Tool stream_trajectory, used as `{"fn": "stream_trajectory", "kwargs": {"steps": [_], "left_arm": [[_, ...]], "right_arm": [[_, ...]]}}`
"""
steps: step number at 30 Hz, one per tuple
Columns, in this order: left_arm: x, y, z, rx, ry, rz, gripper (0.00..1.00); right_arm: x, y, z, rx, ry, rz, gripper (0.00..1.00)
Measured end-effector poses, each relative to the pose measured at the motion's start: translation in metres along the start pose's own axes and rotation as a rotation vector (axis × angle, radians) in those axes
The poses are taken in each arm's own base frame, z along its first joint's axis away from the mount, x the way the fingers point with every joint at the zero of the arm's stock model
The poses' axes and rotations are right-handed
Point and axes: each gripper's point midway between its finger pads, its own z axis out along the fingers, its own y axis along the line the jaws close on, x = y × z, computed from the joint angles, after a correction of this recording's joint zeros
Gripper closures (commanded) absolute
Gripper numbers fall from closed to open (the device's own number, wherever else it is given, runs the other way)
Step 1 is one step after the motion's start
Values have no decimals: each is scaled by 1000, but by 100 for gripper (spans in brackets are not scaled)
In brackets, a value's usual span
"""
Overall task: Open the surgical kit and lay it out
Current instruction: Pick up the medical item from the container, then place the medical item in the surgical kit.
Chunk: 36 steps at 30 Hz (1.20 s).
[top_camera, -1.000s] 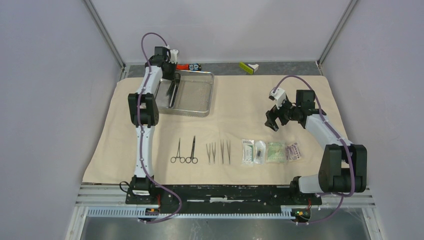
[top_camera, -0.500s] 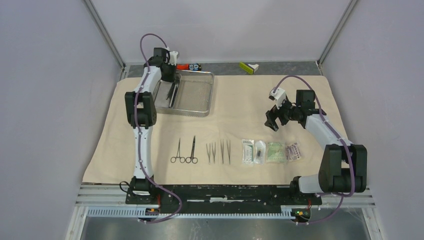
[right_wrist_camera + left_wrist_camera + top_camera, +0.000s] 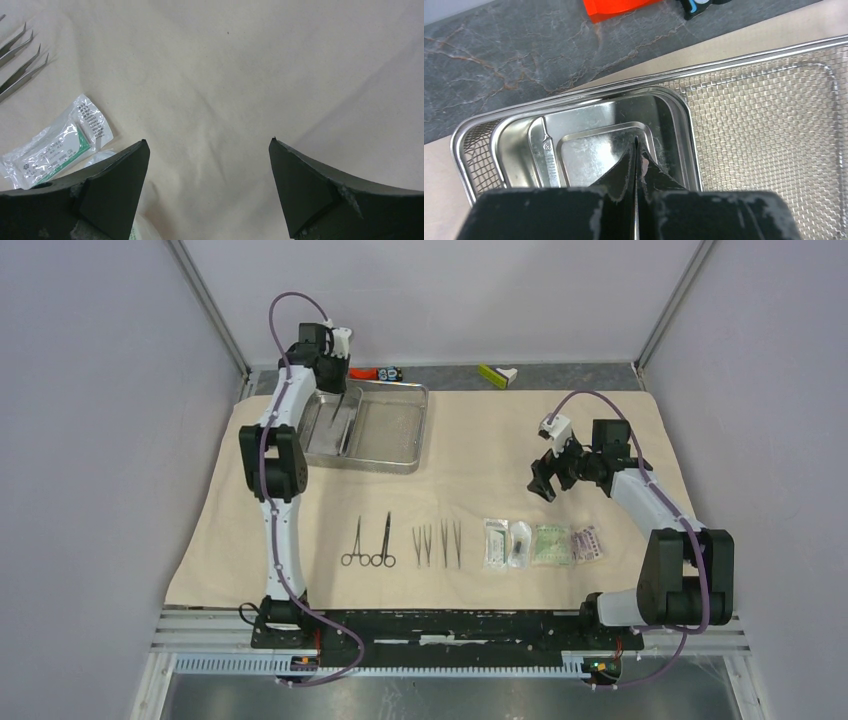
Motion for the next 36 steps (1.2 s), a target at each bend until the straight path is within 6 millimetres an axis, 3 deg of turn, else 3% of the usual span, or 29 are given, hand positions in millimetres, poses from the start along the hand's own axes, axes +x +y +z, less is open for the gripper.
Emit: {"fn": "stream_trajectory", "kwargs": {"steps": [5, 9, 16, 22, 28, 32, 36], "left_arm": [[-13, -6, -22, 17, -35, -1, 98], [-16, -15, -50, 26, -50, -33, 98], [-13, -31, -113, 14, -90, -71, 98], [9, -54, -166, -4, -107, -63, 98], [45, -87, -211, -6, -117, -43, 98], [74, -102, -233, -14, -118, -40, 98], [105, -105, -245, -38, -103, -41, 98]], "right_arm": [[-8, -3, 1, 16, -28, 36, 3], [-26, -8, 3, 36, -75, 53, 3], [-92, 8, 11, 25, -195, -54, 3], [-106, 13, 3, 36, -242, -71, 3], [-108, 21, -6, 45, -268, -83, 3], [-106, 26, -10, 47, -280, -88, 3], [-96, 32, -9, 42, -277, -80, 3]]}}
